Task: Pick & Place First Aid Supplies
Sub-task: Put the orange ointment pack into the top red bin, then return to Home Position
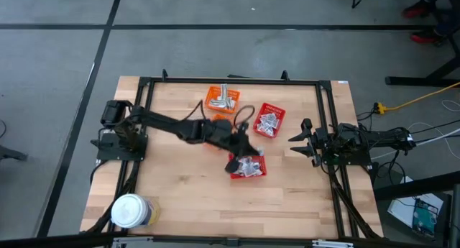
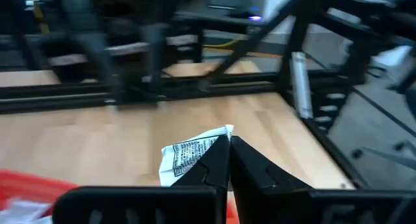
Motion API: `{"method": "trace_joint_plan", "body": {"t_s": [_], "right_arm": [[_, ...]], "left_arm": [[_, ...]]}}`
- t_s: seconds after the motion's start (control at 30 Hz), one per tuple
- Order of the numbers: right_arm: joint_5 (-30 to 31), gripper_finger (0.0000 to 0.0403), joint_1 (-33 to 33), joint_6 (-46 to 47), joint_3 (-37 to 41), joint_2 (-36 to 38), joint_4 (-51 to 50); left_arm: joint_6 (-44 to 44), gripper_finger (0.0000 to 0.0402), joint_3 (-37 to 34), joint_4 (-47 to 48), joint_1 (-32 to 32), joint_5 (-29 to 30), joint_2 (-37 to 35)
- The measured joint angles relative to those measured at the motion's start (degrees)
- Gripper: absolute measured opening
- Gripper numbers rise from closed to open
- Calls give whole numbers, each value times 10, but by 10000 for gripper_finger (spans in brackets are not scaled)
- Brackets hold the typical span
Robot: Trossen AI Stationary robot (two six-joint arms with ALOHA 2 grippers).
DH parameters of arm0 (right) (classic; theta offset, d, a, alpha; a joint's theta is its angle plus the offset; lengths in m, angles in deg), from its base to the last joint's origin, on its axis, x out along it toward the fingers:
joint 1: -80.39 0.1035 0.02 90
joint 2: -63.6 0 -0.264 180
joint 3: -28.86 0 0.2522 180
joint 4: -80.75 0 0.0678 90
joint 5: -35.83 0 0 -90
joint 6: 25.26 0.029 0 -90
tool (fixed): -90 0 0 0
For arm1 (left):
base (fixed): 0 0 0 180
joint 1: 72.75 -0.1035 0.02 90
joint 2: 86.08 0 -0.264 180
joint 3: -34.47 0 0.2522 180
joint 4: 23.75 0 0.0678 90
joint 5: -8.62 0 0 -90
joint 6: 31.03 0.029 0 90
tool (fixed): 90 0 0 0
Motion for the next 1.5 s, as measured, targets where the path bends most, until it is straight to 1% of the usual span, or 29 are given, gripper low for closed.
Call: {"method": "trace_joint_plan", "body": {"t_s": [0.17,0.4,0.5,0.73,0.9,1.0,1.1,1.4,1.5], "right_arm": [[0,163,0,0,0,0,0],[0,163,0,0,0,0,0],[0,163,0,0,0,0,0],[0,163,0,0,0,0,0],[0,163,0,0,0,0,0],[0,163,0,0,0,0,0],[0,163,0,0,0,0,0],[0,163,0,0,0,0,0],[0,163,0,0,0,0,0]], "left_arm": [[-3,2,14,4,-59,8,12],[-11,3,53,1,-126,3,64],[-18,3,84,1,-141,-1,98],[-19,2,161,51,-160,1,174],[-26,8,184,71,-168,4,212],[-45,19,184,82,-171,11,222],[-56,37,184,89,-173,36,225],[-50,110,184,86,-181,45,225],[-78,124,184,86,-185,45,224]]}}
